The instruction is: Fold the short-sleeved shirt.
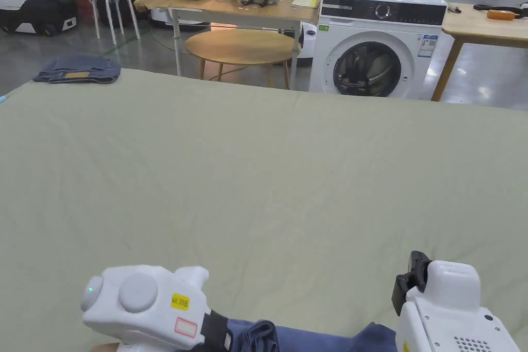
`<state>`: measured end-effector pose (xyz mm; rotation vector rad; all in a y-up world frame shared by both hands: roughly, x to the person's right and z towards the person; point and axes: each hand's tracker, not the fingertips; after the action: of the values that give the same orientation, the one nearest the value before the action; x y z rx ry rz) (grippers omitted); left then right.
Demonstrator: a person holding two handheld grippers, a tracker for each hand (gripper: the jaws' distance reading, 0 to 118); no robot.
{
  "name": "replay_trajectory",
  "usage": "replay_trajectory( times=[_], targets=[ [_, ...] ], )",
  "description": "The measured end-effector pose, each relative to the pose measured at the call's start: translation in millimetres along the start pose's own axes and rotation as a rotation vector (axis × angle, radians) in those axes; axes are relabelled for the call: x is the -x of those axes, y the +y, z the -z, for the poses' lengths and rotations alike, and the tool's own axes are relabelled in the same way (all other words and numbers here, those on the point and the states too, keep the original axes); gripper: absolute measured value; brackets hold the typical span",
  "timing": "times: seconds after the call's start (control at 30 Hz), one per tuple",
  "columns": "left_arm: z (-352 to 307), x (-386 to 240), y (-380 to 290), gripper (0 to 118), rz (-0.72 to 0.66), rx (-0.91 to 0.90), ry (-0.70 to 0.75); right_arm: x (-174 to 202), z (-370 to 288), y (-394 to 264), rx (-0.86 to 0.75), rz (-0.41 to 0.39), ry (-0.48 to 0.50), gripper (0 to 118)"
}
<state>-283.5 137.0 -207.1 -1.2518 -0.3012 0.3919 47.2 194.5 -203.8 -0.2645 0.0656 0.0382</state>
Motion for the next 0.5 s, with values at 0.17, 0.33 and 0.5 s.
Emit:
replay_trajectory(
  times=[0.17,0.33,0.5],
  targets=[
    [29.6,-7.3,-6.2,4,-0.021,-0.006,-0.251,-1.0,-0.4,-2.2,0.005,-0.007,-0.002,0],
    [42.7,-38.0,-12.3,4,-0.018,-0.023,-0.331,-2.9,-0.7,-3.4,0.006,-0.006,-0.005,0],
    [88.5,-27.1,-12.8,0,-0.055,0.031,-0.321,-5.1,-0.1,-4.2,0.01,-0.004,-0.01,0]
  ],
)
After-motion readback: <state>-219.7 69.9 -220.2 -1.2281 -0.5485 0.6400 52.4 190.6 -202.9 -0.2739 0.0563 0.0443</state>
